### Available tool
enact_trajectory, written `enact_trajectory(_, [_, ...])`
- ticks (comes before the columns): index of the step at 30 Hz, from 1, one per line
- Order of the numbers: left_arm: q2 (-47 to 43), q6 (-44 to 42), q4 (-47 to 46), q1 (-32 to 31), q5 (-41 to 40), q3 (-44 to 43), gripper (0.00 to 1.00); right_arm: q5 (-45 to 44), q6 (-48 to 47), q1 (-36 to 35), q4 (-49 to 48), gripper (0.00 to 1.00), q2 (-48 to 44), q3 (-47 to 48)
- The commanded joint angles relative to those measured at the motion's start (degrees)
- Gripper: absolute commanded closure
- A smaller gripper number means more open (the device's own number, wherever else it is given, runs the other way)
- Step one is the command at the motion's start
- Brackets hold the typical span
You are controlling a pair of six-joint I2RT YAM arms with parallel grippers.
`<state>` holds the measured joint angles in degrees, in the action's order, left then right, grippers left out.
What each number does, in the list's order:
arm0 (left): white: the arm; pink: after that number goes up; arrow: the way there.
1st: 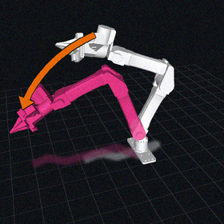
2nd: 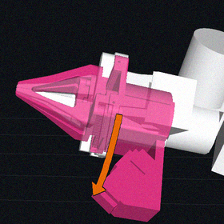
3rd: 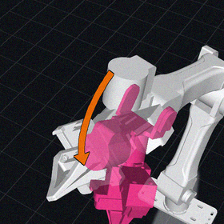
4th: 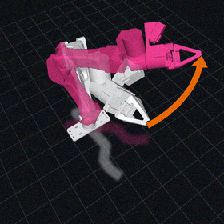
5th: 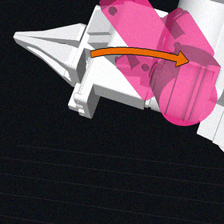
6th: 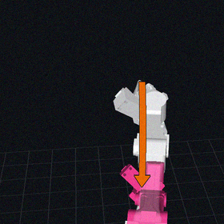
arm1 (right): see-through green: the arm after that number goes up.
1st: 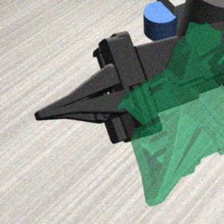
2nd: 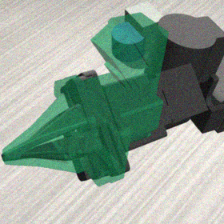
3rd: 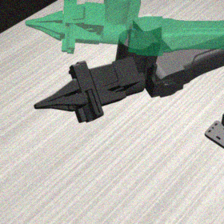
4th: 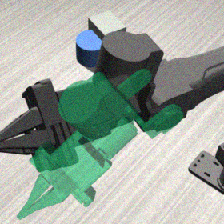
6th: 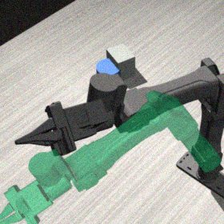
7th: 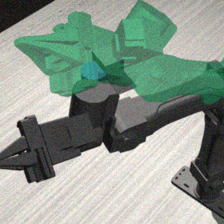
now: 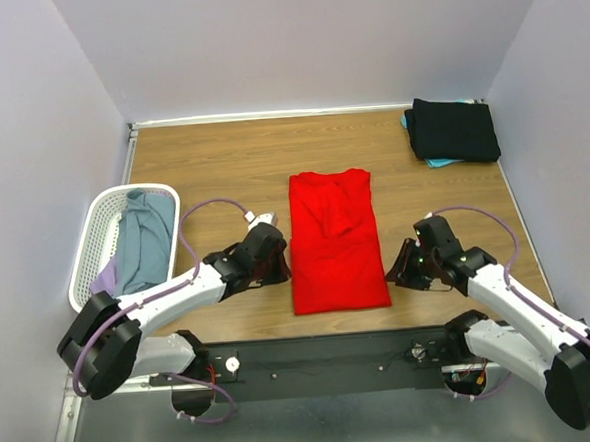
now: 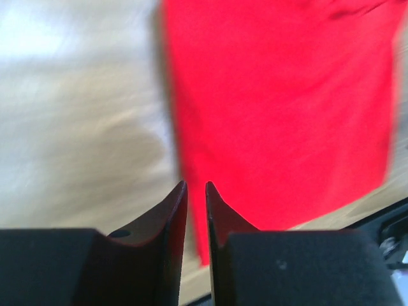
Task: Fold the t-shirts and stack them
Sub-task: Fold the tshirt
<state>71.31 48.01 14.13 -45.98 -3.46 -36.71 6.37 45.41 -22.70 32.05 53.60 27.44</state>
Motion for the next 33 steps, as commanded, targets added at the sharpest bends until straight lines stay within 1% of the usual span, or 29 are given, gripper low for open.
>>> enact_trajectory(1, [-3.89, 4.55, 5.12, -1.39, 0.73, 3.22, 0.7, 3.91, 3.19, -0.77, 7.67, 0.56, -4.03, -3.35])
enact_trajectory(3, [-4.07, 5.25, 4.94, -3.05, 2.31, 4.45, 0.68, 5.22, 3.63, -1.03, 8.02, 0.56, -4.47, -4.41])
enact_trajectory(8, [-3.63, 5.6, 6.17, -5.35, 3.2, 6.29, 0.67, 6.02, 4.69, -2.87, 8.29, 0.54, -4.65, -6.52])
enact_trajectory(9, [-3.81, 5.43, 5.82, -5.44, 5.29, 6.91, 0.66, 5.76, 4.86, -3.23, 8.29, 0.53, -4.65, -6.52])
enact_trajectory(15, [-6.79, 4.38, 1.34, -7.11, 8.73, 8.76, 0.65, 5.93, 6.27, -5.25, 6.1, 0.53, -3.24, -6.87])
enact_trajectory(20, [-5.57, 4.46, 0.9, -9.3, 8.74, 8.94, 0.64, 4.36, 7.59, -7.36, 4.68, 0.53, -1.4, -7.14])
enact_trajectory(23, [-5.04, 4.37, 0.28, -9.92, 8.56, 8.76, 0.63, 2.6, 8.11, -7.36, 4.69, 0.53, -2.53, -6.79])
enact_trajectory(27, [-4.25, 4.29, -1.03, -9.92, 8.74, 9.37, 0.61, 0.84, 9.08, -7.36, 4.34, 0.53, -2.98, -6.0])
enact_trajectory(33, [-2.49, 4.11, -1.65, -9.92, 9.26, 9.64, 0.6, -0.3, 8.91, -7.36, 4.24, 0.53, -2.37, -4.68])
